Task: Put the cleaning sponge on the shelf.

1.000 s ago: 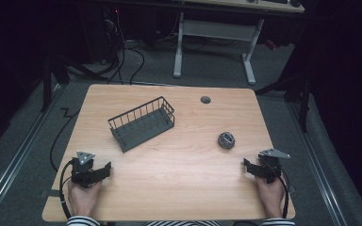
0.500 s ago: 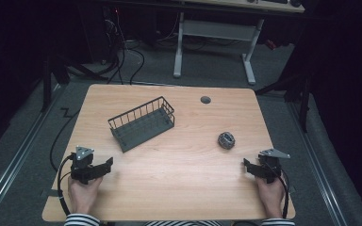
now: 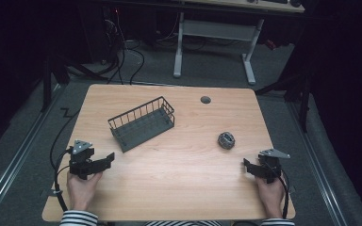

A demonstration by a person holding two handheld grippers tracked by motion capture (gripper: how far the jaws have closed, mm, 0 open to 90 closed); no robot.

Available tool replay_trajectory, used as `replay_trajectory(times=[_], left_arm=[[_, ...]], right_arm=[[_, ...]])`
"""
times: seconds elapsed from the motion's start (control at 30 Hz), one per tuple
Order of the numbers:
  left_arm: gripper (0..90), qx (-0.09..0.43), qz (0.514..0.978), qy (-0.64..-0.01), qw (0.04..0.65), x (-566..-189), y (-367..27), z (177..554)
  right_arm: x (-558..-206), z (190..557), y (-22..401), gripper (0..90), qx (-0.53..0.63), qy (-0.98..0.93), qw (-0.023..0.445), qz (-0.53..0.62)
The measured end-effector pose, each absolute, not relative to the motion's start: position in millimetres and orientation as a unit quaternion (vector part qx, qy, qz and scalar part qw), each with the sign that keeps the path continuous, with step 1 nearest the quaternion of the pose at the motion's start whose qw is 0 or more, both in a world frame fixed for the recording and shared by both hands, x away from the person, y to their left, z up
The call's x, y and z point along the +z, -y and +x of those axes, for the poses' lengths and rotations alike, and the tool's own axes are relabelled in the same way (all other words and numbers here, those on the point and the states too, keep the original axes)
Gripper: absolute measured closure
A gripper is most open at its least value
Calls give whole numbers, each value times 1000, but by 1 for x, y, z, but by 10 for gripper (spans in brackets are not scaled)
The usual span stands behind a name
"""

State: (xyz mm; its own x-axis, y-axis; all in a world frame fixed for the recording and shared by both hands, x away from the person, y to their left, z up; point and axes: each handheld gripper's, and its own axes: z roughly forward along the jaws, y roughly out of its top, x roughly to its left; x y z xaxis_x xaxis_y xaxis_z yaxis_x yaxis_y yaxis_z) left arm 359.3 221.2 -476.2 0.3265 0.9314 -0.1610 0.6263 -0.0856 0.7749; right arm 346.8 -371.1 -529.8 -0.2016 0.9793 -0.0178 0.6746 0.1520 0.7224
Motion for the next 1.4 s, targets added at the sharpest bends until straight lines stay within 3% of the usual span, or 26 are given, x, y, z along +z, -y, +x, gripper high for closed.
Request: replay_trajectory(times=[0.6,1.4], left_arm=[[170,186,724,-532,398,-428,-215,385],[262,199,735,-552,339,-420,-204,454]], right_arm=[[-530,346,371,314,299,-715,254,578],[-530,346,371,314,300,-716,253,577]])
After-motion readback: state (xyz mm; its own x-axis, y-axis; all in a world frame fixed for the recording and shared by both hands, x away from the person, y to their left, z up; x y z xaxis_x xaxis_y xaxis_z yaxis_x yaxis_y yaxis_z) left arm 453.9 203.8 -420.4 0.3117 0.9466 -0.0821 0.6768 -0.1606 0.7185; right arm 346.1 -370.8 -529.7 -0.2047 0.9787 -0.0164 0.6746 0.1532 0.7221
